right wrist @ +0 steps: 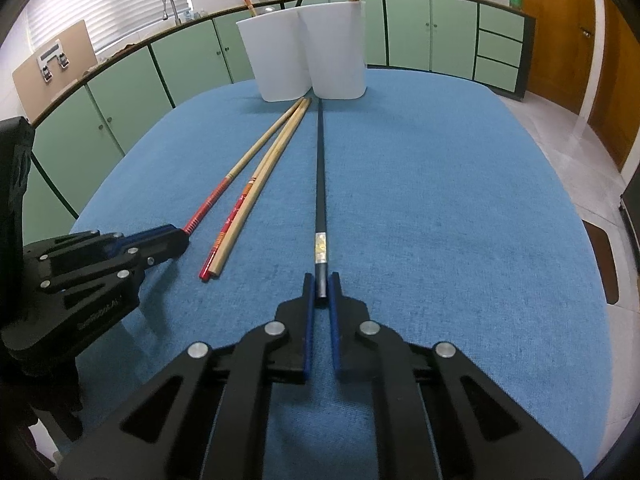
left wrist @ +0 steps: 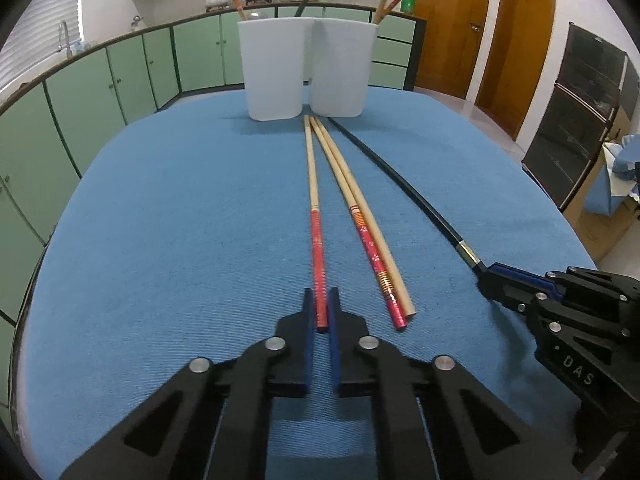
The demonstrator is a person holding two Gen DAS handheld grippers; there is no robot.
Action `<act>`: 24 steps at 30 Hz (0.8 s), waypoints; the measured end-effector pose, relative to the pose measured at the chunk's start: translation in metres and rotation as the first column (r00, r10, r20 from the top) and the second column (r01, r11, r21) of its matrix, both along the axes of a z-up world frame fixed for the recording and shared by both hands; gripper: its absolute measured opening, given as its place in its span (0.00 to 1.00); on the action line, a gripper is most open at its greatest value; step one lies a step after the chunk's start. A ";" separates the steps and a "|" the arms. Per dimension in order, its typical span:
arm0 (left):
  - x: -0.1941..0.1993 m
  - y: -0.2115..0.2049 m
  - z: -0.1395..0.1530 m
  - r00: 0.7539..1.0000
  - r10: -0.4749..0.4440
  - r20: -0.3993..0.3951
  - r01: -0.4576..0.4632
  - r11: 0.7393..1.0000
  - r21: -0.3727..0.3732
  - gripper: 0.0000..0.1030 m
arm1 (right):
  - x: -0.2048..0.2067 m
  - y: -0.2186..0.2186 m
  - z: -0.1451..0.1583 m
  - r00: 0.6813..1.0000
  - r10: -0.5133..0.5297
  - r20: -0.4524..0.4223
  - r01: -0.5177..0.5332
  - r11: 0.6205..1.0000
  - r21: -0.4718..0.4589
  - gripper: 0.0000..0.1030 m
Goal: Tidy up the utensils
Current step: 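Grasp a red-patterned chopstick with the left tool, then carry both chopsticks above the caddy and drop them in by opening both tools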
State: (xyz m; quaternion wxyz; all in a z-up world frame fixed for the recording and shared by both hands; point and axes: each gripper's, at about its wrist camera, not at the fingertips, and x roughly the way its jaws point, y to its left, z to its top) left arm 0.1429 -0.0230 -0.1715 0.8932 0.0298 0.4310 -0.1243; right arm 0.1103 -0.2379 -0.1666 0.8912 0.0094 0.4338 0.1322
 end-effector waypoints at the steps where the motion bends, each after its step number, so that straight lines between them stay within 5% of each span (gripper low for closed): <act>1: 0.000 0.000 0.000 1.000 0.000 0.001 0.000 1.000 0.001 0.06 | 0.000 0.000 0.000 1.000 0.000 0.002 0.000 1.000 0.000 0.06; 11: -0.008 0.008 0.019 0.999 0.010 0.049 -0.008 0.999 -0.043 0.06 | -0.010 -0.006 0.018 0.998 -0.008 0.056 0.006 1.000 0.024 0.06; 24: -0.021 0.026 0.112 0.961 0.035 0.273 -0.012 0.996 -0.087 0.05 | -0.017 -0.015 0.099 0.973 0.012 0.231 -0.022 0.999 0.040 0.06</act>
